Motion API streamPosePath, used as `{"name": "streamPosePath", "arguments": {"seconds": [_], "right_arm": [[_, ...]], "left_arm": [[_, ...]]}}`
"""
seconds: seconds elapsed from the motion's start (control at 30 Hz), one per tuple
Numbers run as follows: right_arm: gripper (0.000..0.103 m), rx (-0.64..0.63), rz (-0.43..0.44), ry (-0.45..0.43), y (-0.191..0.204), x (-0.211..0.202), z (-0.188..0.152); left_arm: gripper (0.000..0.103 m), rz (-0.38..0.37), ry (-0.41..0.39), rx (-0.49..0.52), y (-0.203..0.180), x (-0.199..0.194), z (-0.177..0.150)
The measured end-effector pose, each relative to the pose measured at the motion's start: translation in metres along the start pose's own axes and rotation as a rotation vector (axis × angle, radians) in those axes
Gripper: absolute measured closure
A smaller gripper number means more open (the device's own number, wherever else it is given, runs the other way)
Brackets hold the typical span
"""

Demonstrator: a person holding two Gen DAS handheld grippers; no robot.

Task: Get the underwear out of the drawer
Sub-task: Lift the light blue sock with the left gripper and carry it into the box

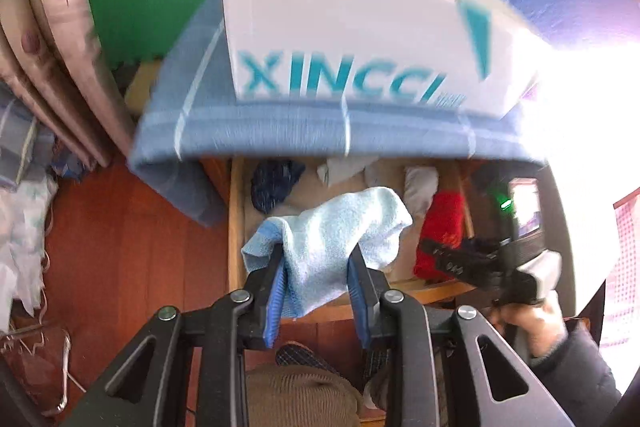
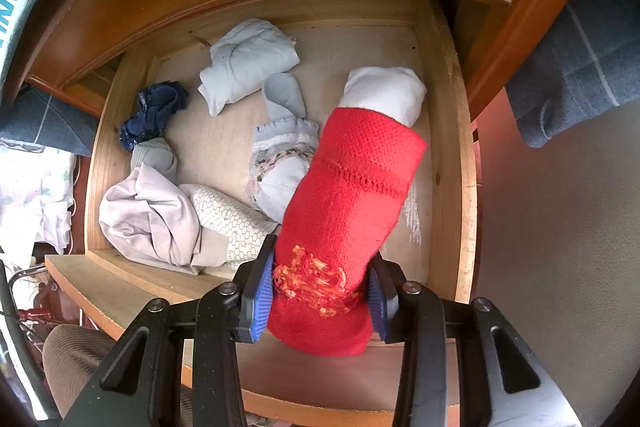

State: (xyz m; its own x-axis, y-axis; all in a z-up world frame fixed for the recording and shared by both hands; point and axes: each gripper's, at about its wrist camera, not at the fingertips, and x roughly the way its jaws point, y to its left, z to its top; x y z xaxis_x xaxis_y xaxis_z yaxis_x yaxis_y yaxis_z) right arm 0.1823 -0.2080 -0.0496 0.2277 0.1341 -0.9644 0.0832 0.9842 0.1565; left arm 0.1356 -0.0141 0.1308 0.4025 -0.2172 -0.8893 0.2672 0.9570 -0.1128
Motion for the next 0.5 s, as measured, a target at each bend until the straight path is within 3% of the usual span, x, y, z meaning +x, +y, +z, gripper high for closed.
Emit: {"name": "streamPosePath", "arguments": {"seconds": [0.3,0.5], "right_arm": [[0.066,0.000,-0.002,-0.005,0.000,-0.001,0.000],[0.066,0.001,-0.006,-0.010,0.001,-0.002,-0.001]], "left_arm": [[0.074,0.022,-0.230,0.049,-0.012,-0.099,0.059],[0.074,0.070,-0.306,0.044,-0.011,-0.110,0.111]]}}
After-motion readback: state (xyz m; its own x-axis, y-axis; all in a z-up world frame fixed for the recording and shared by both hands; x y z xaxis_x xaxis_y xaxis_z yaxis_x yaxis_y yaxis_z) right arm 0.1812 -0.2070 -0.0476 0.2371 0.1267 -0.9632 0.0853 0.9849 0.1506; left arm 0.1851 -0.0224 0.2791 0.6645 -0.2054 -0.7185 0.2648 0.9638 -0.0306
